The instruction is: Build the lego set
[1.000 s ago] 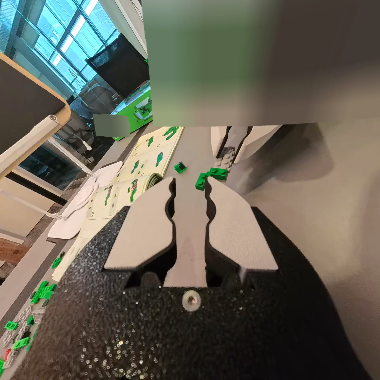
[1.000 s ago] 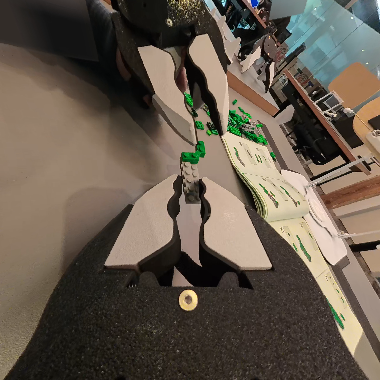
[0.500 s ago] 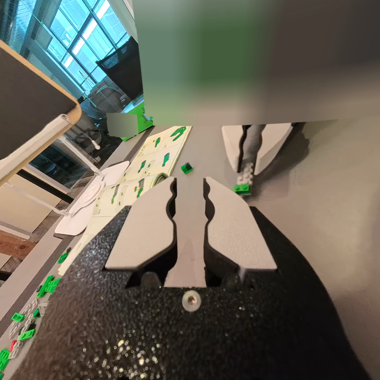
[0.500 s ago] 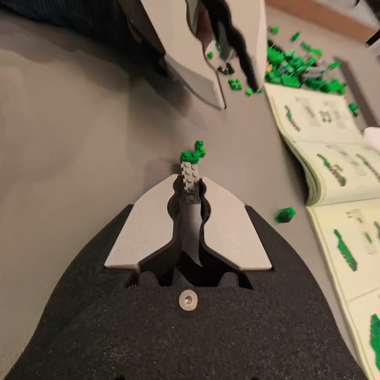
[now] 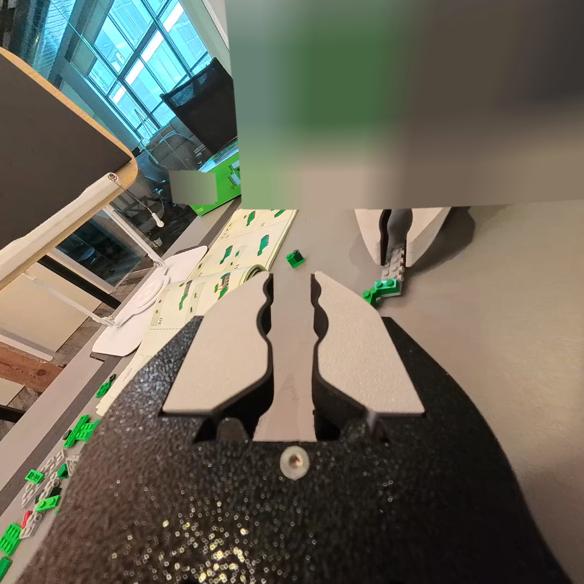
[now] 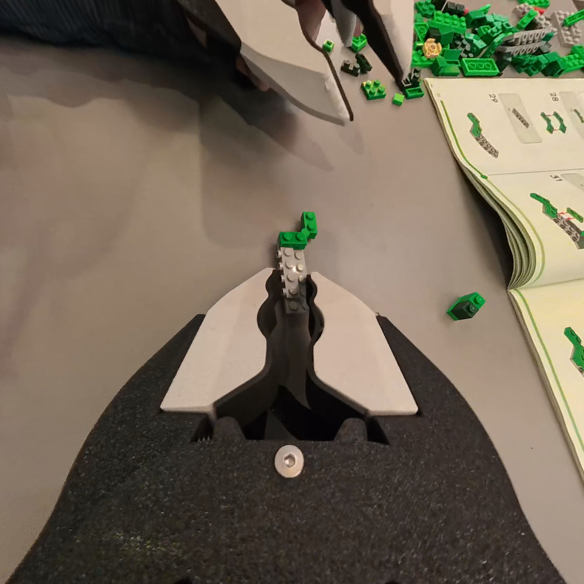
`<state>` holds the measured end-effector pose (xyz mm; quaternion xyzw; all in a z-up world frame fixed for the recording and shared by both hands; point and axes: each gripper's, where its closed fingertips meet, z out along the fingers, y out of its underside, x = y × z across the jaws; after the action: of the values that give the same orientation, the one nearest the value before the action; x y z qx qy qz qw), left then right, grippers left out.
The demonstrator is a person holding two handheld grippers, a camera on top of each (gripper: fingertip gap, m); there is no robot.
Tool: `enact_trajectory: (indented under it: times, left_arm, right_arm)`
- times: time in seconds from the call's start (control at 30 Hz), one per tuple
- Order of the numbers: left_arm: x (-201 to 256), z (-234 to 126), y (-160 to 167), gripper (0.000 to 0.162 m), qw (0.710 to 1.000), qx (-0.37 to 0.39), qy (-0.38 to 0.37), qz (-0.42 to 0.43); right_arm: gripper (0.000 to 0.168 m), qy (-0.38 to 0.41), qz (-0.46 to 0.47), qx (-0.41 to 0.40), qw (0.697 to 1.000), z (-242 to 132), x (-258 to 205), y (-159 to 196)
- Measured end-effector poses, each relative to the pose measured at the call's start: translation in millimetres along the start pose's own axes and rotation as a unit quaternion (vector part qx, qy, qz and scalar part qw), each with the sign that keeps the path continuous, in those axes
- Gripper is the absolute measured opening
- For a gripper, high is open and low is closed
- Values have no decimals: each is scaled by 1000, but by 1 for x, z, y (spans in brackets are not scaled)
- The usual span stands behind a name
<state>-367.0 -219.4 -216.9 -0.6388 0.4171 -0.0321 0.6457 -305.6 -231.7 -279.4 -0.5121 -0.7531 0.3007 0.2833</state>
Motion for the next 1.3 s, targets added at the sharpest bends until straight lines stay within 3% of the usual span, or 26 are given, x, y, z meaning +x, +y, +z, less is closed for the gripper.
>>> enact_trajectory:
  times: [0.67, 0.87, 1.03, 1.2, 1.3]
  left_arm:
    - [1, 1, 0, 21, 1000, -2, 0, 5]
    - [0, 1, -2, 21, 1000, 0, -7, 11]
    - [15, 5, -18, 17, 999, 8, -21, 48]
    - [28, 6, -28, 12, 995, -4, -60, 78]
    - [20, -5, -27, 11, 992, -16, -104, 74]
  right_arm:
    - [30, 9, -4, 31, 999, -16, 4, -4]
    - [28, 110, 3, 122, 986, -42, 29, -20]
    - [23, 198, 2, 234, 952, -58, 34, -47]
    - [18, 263, -77, 235, 933, -55, 32, -49]
    - [16, 267, -72, 251, 927, -56, 35, -52]
